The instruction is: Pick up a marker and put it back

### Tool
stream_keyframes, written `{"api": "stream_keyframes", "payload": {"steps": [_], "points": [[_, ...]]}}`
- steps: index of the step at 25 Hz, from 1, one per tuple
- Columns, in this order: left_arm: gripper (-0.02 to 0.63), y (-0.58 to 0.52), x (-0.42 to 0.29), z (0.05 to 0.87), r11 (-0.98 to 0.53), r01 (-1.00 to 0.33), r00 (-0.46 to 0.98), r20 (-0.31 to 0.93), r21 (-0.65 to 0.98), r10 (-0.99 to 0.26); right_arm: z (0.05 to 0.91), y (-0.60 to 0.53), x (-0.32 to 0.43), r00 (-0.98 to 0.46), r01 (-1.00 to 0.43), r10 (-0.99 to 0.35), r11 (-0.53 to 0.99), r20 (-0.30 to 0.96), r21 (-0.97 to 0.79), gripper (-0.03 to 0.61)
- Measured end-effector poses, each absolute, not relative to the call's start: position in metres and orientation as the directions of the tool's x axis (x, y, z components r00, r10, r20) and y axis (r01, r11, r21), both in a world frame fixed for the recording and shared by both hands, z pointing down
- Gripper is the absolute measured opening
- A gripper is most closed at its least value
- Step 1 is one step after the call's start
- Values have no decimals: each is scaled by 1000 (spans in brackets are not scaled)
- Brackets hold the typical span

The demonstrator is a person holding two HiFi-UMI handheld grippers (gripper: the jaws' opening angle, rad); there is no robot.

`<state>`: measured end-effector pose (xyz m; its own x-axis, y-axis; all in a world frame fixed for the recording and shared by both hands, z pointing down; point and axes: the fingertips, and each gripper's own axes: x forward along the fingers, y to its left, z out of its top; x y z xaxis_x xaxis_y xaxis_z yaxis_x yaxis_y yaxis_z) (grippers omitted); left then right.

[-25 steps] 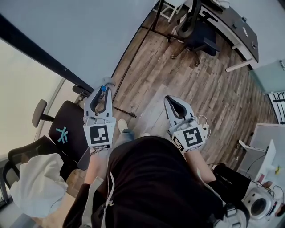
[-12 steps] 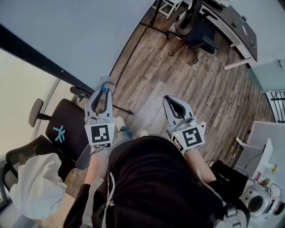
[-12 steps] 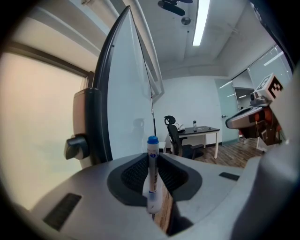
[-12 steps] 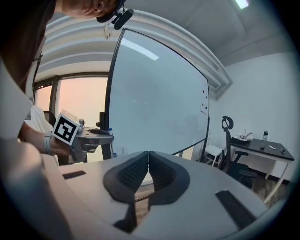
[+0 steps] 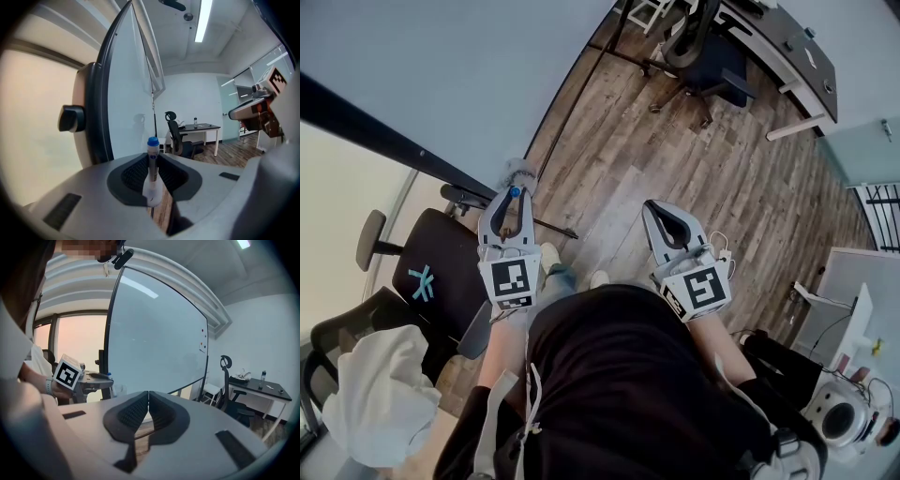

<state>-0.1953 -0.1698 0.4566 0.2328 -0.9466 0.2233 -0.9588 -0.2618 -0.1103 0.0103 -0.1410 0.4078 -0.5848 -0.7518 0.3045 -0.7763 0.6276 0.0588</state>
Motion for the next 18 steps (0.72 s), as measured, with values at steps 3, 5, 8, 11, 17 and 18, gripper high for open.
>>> {"api": "stream_keyframes", "payload": {"steps": [3,5,8,11,17,18], "points": [[74,-171,-195,461,-262,-959,232,230,-110,-945,408,-140,12,-582,-778,-753,625,306,59,15],[74,-171,-195,464,-262,-959,232,235,-109,-944,408,-140,13,-579,-780,-755,623,307,59,15],[74,-173,-195,467,-262,-959,229,244,-108,-942,408,-140,14,-575,-783,-758,619,310,59,15],[74,-174,-194,472,-262,-959,228,254,-109,-940,408,-140,16,-570,-787,-761,614,311,58,15],[74,-174,-195,480,-261,-960,225,270,-104,-936,409,-139,18,-562,-793,-766,606,313,59,15],[74,-174,-195,481,-261,-960,225,273,-103,-935,409,-138,18,-561,-794,-766,606,313,59,15]]}}
